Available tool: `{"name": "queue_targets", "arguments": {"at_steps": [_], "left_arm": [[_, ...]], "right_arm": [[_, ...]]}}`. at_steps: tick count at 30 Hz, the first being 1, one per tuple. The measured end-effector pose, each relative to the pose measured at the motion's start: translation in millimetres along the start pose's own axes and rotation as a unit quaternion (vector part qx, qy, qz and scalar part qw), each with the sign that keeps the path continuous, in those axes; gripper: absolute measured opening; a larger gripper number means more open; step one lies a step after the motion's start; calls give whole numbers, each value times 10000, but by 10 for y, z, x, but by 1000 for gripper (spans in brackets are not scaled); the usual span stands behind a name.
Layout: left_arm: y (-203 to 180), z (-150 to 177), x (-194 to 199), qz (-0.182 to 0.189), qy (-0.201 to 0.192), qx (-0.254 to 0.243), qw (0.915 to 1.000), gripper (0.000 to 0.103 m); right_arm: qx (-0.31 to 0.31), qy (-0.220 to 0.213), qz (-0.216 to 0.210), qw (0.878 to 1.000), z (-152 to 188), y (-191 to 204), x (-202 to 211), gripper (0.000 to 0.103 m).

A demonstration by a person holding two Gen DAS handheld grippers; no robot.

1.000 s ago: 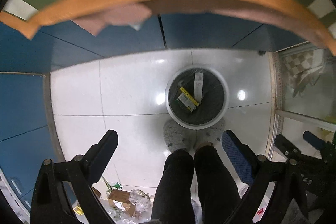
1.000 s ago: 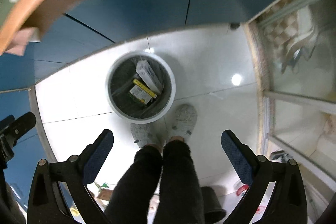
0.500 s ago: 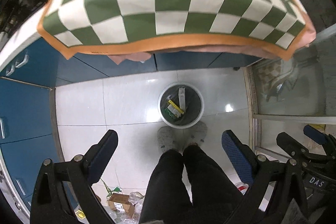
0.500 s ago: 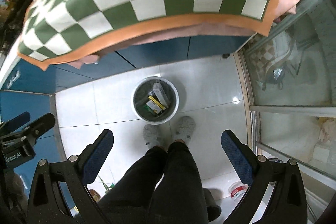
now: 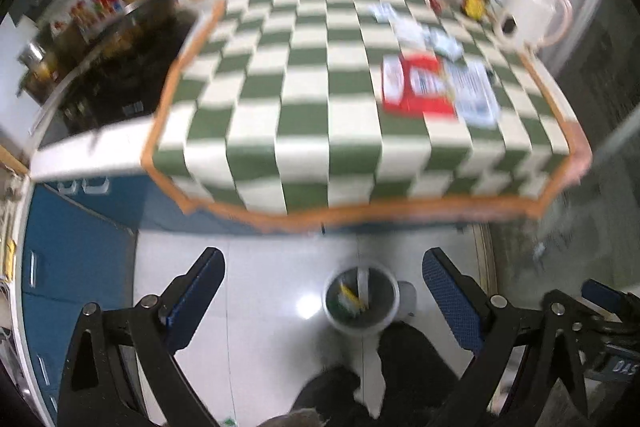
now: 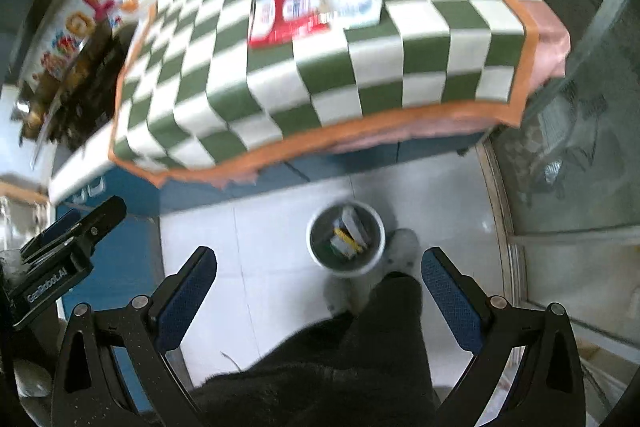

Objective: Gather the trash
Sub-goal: 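Grasp a white paper sachet with the left tool while the right tool grasps the dark cap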

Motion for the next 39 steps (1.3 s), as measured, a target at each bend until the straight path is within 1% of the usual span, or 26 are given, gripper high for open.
{"name": "queue_targets", "arguments": {"at_steps": [2,3,5,7,9,11,12,13,15,16,17,18,21,22,24,25,26,27,30,31,33,34,35,36,37,39], "left_arm": [[-25,-241,-65,-88,-4,20,10000,103],[-59,-389,-121,-160,-41,13,9999,103],[-121,-644,-234,-379,-63,27,9993,103],[-205,-868,-363,-447,-19,60,9990,103],[-304,-1131,-556,-580,108,158,9981,103],[-427,-1403,-789,-587,258,267,9976,103],[-478,-1524,-904,-639,338,294,9969,103],[-541,-1628,-1013,-688,419,310,9963,103],[-688,-1895,-1286,-741,538,325,9953,103],[-748,-2013,-1417,-764,604,343,9947,103],[-801,-2127,-1565,-765,692,380,9939,103],[-841,-2219,-1706,-759,773,422,9932,103],[-919,-2466,-2152,-725,1151,600,9889,103],[-932,-2523,-2270,-720,1241,650,9875,102],[-967,-2669,-2532,-670,1368,706,9858,102],[-990,-2722,-2615,-639,1387,707,9857,102],[-1028,-2791,-2719,-561,1402,697,9861,102],[-1068,-2848,-2803,-483,1410,663,9866,102],[-1215,-3004,-3059,-176,1449,581,9876,101],[-1253,-3026,-3145,-27,1497,627,9867,98],[-1296,-3054,-3321,299,1600,856,9829,66],[-1306,-3053,-3382,414,1636,945,9811,57],[-1303,-3084,-3395,377,1530,935,9831,48],[-1318,-3116,-3388,360,1429,846,9855,15],[-1327,-3118,-3390,297,1415,754,9866,8],[-1337,-3100,-3358,255,1401,683,9875,4]], "right_arm": [[-90,-98,-81,9999,-310,-64,-12,103],[-152,-153,-136,9997,-539,-123,-12,103],[-203,-250,-114,9994,-893,-253,-75,103],[-237,-336,-72,9991,-1336,-428,-156,103],[-291,-413,16,9987,-1785,-622,-283,103],[-345,-477,-21,9983,-2251,-784,-447,103],[-383,-519,-23,9979,-2557,-883,-576,102],[-408,-517,-43,9978,-2752,-948,-686,99],[-403,-408,-98,9983,-3202,-1051,-1014,79],[-398,-317,-102,9987,-3336,-1077,-1160,73],[-401,-215,-135,9989,-3486,-1099,-1329,64],[-394,-44,-183,9990,-3669,-1123,-1567,62],[-321,309,-196,9988,-3919,-1126,-2058,59],[-278,388,-228,9986,-3941,-1114,-2176,57],[-73,571,-243,9980,-3995,-1046,-2417,42],[65,451,-181,9988,-4018,-1007,-2408,41],[273,374,-143,9988,-4051,-944,-2390,27],[362,415,-118,9984,-4045,-914,-2403,26],[385,266,-104,9988,-4090,-902,-2366,26],[336,236,-133,9991,-4095,-920,-2364,26],[241,196,-180,9994,-4170,-967,-2347,26],[232,187,-180,9994,-4192,-987,-2345,26],[218,167,-167,9995,-4208,-1010,-2341,26],[224,147,-138,9995,-4239,-1026,-2328,26],[240,128,-115,9996,-4251,-1046,-2329,26],[232,72,-85,9997,-4261,-1085,-2331,26]]}}
Point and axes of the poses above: each gripper's, at about its wrist camera, not at the fingertips, and x roughly against the way its jaws point, y to its left, z to its underside, the point moved 9 cm from there along -x, roughly the way its jaws point, and after that the axes turned 4 degrees about z, right-handed, at the moved point
